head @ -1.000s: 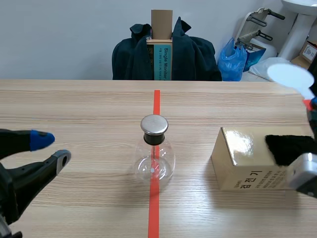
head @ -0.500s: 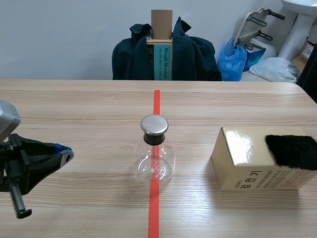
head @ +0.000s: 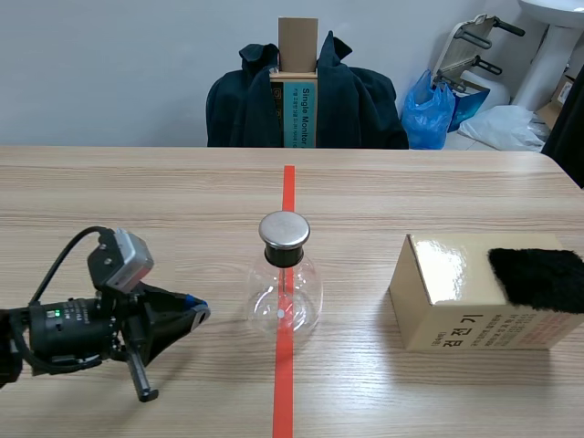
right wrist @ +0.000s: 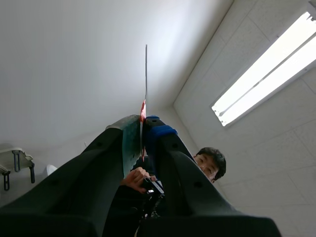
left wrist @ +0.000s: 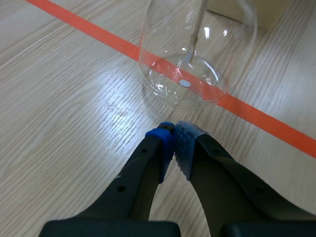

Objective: Do the electroscope experiment.
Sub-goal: 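Bring the plate to the electroscope and point at the metal foil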

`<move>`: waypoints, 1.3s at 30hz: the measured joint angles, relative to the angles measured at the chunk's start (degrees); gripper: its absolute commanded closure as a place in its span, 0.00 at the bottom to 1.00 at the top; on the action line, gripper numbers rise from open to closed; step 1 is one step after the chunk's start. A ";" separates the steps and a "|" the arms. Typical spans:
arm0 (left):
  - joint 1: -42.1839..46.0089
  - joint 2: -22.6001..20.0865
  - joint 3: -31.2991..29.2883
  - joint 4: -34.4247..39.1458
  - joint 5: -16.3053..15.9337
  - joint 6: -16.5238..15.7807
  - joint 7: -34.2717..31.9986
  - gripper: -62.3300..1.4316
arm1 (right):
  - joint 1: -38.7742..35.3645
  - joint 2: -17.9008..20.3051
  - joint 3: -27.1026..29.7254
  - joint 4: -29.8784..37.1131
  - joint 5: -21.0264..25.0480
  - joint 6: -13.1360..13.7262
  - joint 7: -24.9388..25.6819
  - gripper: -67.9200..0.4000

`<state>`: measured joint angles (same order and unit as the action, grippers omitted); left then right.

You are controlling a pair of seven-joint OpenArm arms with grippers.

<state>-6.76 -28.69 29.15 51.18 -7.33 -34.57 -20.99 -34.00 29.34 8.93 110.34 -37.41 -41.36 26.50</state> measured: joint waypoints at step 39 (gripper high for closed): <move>-1.99 5.68 1.25 -6.93 4.55 2.80 -9.05 0.93 | 15.23 0.02 -36.30 -9.66 -12.41 2.78 -9.16 0.98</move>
<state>-8.75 -23.00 30.39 44.25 -2.79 -31.77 -30.04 -18.76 29.36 -27.38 100.68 -49.82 -38.59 17.34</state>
